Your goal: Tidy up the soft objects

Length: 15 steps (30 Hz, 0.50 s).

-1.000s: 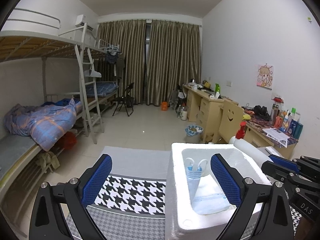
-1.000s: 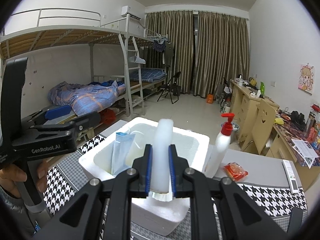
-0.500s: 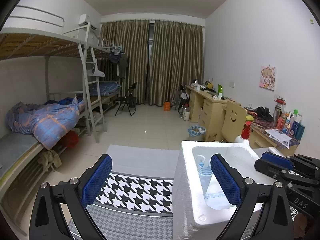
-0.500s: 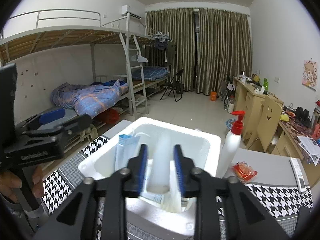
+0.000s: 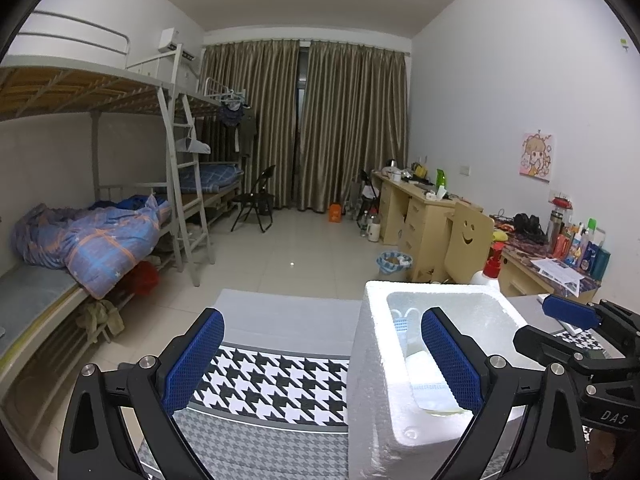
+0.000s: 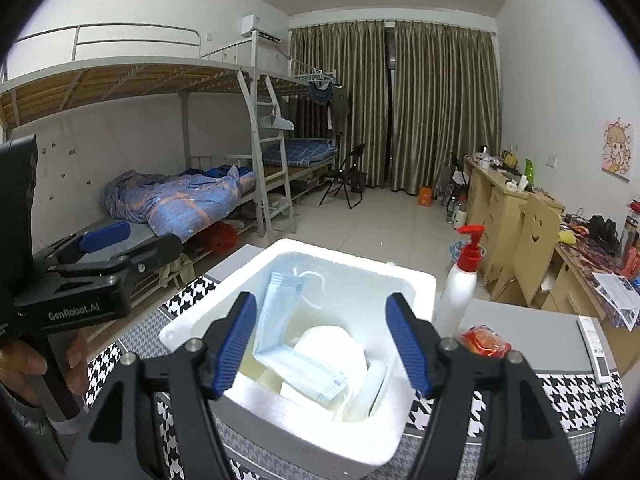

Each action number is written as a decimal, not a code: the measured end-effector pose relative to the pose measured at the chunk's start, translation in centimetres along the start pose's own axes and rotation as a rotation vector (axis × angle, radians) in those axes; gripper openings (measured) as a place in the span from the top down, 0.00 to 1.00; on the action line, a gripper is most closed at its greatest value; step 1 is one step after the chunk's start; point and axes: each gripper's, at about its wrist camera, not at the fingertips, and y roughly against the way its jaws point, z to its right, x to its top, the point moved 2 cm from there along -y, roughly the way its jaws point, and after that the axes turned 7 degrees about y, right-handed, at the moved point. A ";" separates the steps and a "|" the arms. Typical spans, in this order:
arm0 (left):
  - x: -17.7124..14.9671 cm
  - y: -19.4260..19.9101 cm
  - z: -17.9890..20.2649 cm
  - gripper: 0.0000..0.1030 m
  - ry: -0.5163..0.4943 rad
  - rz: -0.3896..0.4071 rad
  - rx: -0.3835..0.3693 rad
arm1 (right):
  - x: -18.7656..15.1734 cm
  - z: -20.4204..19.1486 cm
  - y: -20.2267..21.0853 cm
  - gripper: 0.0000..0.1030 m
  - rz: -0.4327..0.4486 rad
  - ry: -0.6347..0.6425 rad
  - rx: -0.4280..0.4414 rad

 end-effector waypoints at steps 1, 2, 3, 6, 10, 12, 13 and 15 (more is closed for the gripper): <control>0.0 0.1 0.1 0.04 -0.003 0.000 0.000 | 0.0 0.1 0.1 0.28 0.002 -0.004 -0.001; -0.1 0.1 0.1 0.03 -0.005 0.000 0.000 | -0.1 0.1 0.4 0.26 0.005 -0.010 0.001; -0.1 0.2 0.1 0.03 -0.006 0.000 0.000 | -0.1 0.1 0.5 0.26 0.007 -0.012 0.003; -0.1 0.5 0.4 0.03 -0.008 0.002 -0.004 | -0.1 0.2 1.1 0.24 0.017 -0.016 -0.002; 0.0 1.2 0.9 0.03 -0.005 0.004 -0.013 | -0.3 0.6 1.9 0.14 0.032 -0.018 -0.026; -0.1 1.7 1.3 0.03 -0.011 0.010 -0.008 | -0.2 0.8 2.5 0.10 0.051 -0.022 -0.040; -0.1 1.9 1.4 0.03 -0.015 0.012 -0.008 | -0.3 0.9 2.9 0.07 0.059 -0.029 -0.046; -0.2 2.4 1.7 0.03 -0.024 0.018 -0.007 | -0.2 1.0 3.2 0.05 0.067 -0.035 -0.047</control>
